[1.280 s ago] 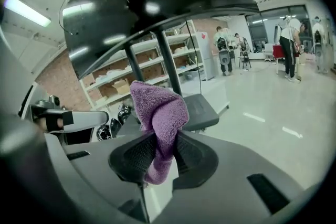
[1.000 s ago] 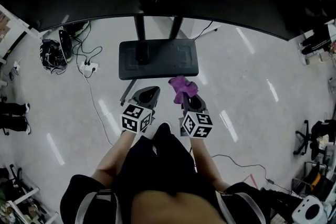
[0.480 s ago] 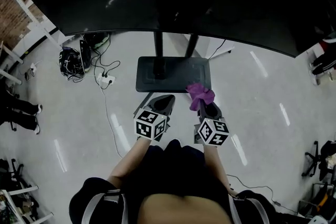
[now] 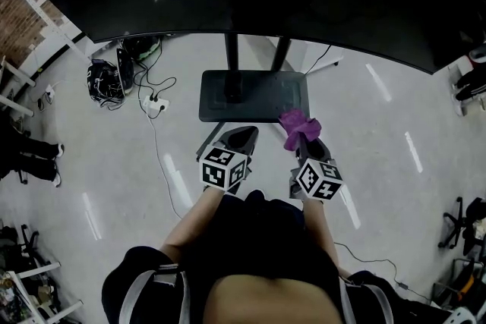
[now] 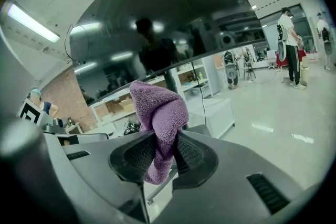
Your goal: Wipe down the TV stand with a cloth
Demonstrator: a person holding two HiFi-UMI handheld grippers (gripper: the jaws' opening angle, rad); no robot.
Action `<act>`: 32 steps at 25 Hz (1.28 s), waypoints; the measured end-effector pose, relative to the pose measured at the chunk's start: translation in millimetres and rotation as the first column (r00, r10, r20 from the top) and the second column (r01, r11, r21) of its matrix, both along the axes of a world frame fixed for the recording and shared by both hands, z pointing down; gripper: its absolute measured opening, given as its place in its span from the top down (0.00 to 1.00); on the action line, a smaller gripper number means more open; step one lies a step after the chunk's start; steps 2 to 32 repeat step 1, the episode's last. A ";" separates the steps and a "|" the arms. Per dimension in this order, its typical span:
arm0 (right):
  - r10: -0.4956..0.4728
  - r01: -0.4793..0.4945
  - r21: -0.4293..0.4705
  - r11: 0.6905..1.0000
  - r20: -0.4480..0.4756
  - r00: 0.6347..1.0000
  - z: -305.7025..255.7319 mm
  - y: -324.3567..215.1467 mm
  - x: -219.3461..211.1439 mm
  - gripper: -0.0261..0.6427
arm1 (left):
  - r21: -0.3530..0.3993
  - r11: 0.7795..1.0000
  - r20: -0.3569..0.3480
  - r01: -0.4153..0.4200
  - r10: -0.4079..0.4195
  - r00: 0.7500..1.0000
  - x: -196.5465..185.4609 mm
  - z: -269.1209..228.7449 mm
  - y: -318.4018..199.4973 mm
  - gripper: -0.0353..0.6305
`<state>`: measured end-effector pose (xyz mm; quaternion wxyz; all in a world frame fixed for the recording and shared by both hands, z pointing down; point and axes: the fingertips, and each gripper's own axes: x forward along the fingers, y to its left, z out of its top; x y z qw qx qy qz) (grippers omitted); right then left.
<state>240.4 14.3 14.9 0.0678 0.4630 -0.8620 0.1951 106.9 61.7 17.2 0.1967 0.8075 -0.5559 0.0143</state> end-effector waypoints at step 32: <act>0.001 -0.001 -0.002 1.000 0.001 1.000 0.0 -1.7 0.6 0.81 | 0.000 1.000 0.000 -0.002 0.002 1.000 0.1 -0.4 -2.9 0.94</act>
